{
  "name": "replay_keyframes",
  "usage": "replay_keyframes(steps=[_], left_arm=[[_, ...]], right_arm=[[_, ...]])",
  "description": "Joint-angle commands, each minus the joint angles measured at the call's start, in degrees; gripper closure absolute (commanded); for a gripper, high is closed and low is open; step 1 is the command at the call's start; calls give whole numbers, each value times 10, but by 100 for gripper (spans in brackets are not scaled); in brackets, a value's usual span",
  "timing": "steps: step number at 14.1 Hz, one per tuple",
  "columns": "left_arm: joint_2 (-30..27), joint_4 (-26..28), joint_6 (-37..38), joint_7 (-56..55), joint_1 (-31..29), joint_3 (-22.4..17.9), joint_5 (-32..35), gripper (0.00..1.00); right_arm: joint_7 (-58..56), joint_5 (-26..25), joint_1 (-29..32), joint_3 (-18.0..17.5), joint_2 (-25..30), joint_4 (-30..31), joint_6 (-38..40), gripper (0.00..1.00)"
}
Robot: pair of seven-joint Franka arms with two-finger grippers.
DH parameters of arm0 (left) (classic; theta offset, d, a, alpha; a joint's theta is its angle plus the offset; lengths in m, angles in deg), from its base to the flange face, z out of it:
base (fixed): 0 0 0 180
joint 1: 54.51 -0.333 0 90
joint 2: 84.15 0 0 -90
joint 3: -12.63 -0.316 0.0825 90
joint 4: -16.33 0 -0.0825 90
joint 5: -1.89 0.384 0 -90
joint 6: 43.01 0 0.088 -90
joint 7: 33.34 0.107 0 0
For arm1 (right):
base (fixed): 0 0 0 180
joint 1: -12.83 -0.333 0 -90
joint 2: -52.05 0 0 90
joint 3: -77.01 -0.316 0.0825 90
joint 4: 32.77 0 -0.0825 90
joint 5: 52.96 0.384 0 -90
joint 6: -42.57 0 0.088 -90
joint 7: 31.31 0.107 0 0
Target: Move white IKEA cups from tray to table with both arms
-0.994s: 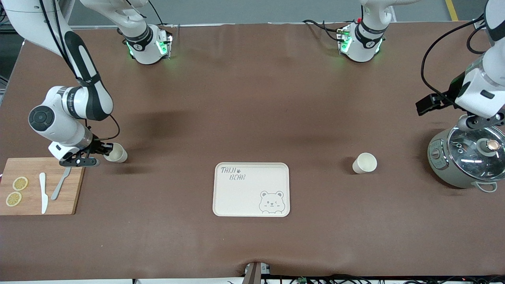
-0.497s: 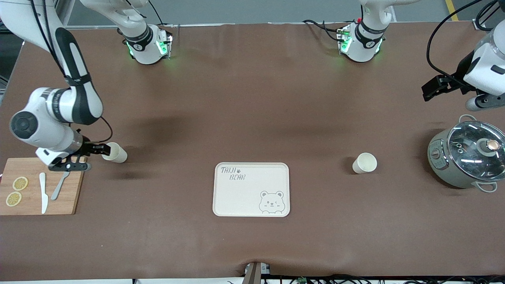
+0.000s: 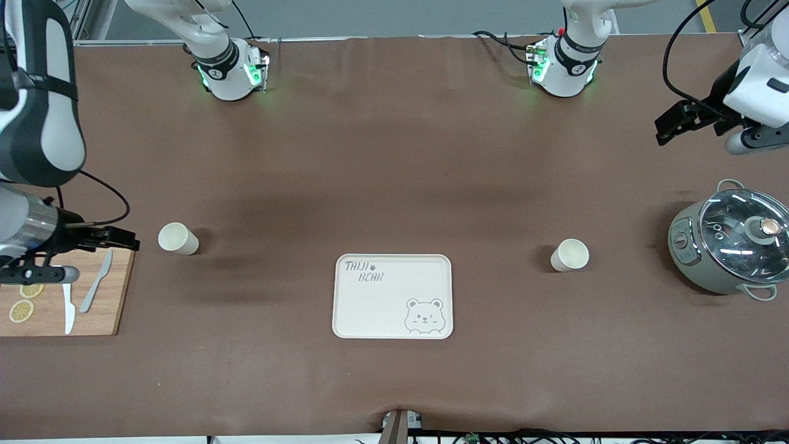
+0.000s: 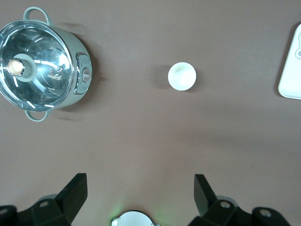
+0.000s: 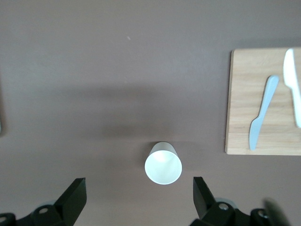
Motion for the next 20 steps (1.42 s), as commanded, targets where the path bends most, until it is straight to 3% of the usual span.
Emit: replay_keyframes(steps=[1,7,10,12,17,20], left_arm=[[-19,32,-23,18,-6,-4,-12,0],[-19,45,-66,20,-26,-5,-41,0],[-15,40,-78,21,-35,-5,-49,0],[-10,31,-78,25,-35,-4,-43,0],[-5,19,-78,67,-33,-2,-22,0],[-5,18,-72,72,-29,2,-4,0]], right_arm=[[-9,12,4,-1,-16,-80,52,0],[-4,15,18,13,71,-77,184,0],[-6,-12,10,-5,122,-73,236,0],[-5,-41,11,-36,151,-49,238,0],[-6,-54,21,-46,171,-24,226,0],[-4,-55,31,-68,241,76,152,0]])
